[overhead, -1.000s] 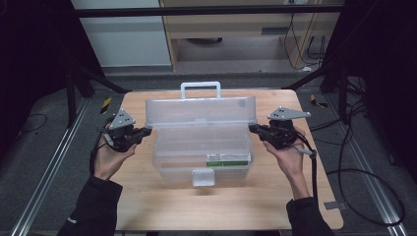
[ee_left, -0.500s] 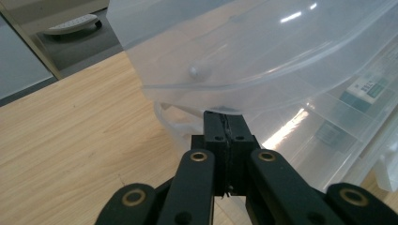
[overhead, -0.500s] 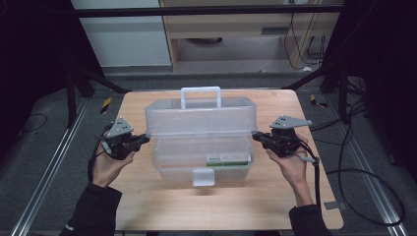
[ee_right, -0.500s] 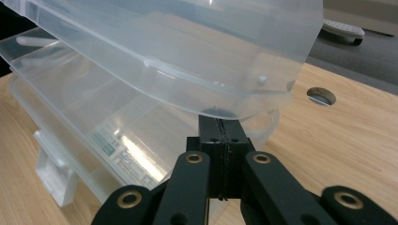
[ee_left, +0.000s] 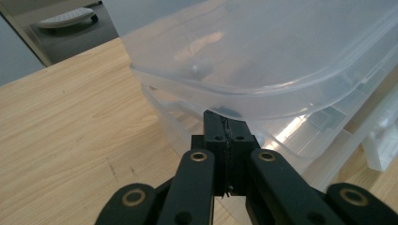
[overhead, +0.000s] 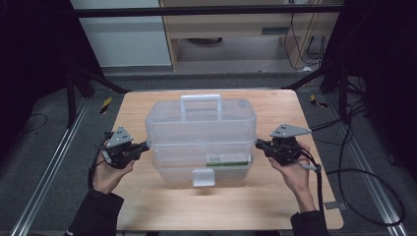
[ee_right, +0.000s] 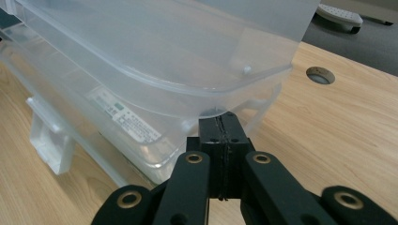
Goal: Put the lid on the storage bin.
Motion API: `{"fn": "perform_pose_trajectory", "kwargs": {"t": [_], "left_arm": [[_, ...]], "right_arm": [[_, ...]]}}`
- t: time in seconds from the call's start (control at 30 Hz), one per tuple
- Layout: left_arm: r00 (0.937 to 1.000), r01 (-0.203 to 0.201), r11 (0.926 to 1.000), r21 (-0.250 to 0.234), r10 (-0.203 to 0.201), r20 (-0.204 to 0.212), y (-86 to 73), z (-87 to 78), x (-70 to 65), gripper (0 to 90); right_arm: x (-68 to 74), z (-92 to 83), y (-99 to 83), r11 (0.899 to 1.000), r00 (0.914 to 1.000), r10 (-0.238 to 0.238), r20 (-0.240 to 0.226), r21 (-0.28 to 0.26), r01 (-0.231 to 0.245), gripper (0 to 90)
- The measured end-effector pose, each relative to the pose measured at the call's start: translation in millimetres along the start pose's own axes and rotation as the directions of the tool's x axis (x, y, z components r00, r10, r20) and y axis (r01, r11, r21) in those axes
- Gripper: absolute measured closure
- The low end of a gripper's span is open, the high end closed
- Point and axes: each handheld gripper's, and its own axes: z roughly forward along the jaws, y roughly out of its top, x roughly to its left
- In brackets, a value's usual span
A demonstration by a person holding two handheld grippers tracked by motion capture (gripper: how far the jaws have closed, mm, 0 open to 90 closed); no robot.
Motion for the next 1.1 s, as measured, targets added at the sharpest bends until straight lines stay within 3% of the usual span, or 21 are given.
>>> {"fn": "perform_pose_trajectory", "kwargs": {"t": [0.8,0.9,0.97,1.0,1.1], "left_arm": [[0.9996,-0.024,0.9964,0.082,0.025,-0.01,-23.2,6.9,-8.8,89.3],[0.9994,0.003,0.996,0.089,0.0,-0.035,-28.4,8.7,-1.9,89.3],[0.998,0.018,0.995,0.098,-0.012,-0.062,-32.2,9.4,3.2,89.3],[0.9959,0.049,0.9937,0.101,-0.041,-0.08,-36.6,10.7,9.2,89.2],[0.9925,0.078,0.9913,0.107,-0.067,-0.102,-41.5,12.7,14.7,88.6]], "right_arm": [[10.1,4.8,-24.9,0.996,0.9987,-0.047,0.02,0.076,0.045,90.0],[7.4,8.4,-30.5,0.992,0.9962,-0.066,0.058,0.107,0.059,90.0],[4.9,8.2,-32.0,0.994,0.9972,-0.053,0.053,0.104,0.047,90.0],[0.6,6.9,-34.4,0.993,0.9951,-0.053,0.083,0.113,0.044,90.0],[-4.5,5.1,-38.0,0.994,0.9947,-0.038,0.095,0.11,0.028,90.0]]}}
